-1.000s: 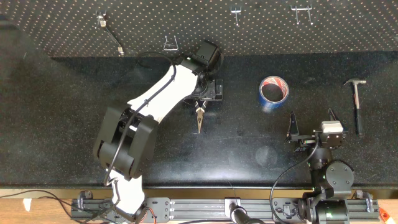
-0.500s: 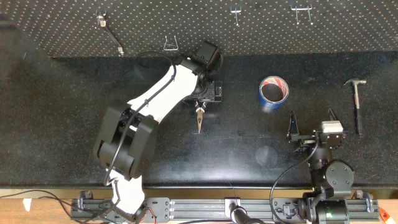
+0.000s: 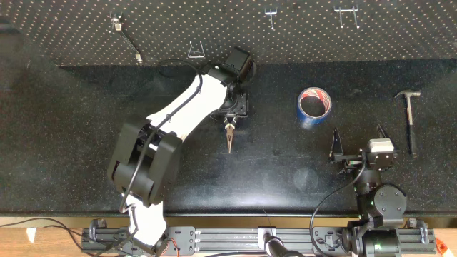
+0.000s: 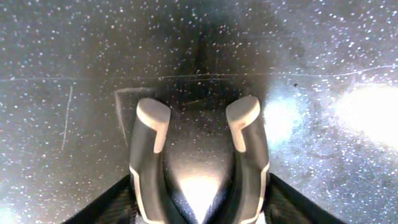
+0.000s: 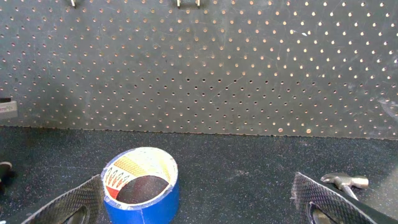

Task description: Place Tools Onto Pegboard

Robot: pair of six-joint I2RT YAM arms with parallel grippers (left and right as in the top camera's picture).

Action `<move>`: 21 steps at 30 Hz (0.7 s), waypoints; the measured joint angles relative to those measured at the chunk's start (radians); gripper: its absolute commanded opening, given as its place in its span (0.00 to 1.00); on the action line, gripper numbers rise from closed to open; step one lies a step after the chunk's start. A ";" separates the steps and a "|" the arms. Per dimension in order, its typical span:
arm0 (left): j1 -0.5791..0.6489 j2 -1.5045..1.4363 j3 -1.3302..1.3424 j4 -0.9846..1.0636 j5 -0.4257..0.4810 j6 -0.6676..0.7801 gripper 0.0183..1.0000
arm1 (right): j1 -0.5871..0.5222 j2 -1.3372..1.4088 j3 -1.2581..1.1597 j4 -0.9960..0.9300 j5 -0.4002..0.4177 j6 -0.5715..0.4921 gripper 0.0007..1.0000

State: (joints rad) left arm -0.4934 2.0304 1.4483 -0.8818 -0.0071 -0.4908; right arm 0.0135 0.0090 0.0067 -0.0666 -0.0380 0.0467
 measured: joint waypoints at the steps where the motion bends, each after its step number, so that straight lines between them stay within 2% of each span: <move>1: 0.000 0.000 0.000 0.000 -0.001 -0.003 0.44 | 0.000 0.000 0.000 0.000 0.000 0.000 0.98; 4: 0.000 0.000 0.000 -0.001 -0.002 -0.003 0.39 | 0.000 0.000 0.000 0.000 0.000 0.000 0.98; 7: 0.000 0.000 0.000 0.000 -0.002 -0.003 0.37 | 0.000 0.000 0.000 0.000 0.000 0.000 0.98; 14: 0.000 0.000 0.000 0.000 -0.003 -0.003 0.21 | 0.000 0.000 0.000 0.000 0.000 0.000 0.98; 21: 0.000 0.000 0.000 0.000 -0.003 -0.003 0.18 | 0.000 0.000 0.000 0.000 0.000 0.000 0.98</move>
State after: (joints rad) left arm -0.4934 2.0304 1.4483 -0.8822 -0.0097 -0.4934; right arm 0.0135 0.0090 0.0067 -0.0666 -0.0380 0.0467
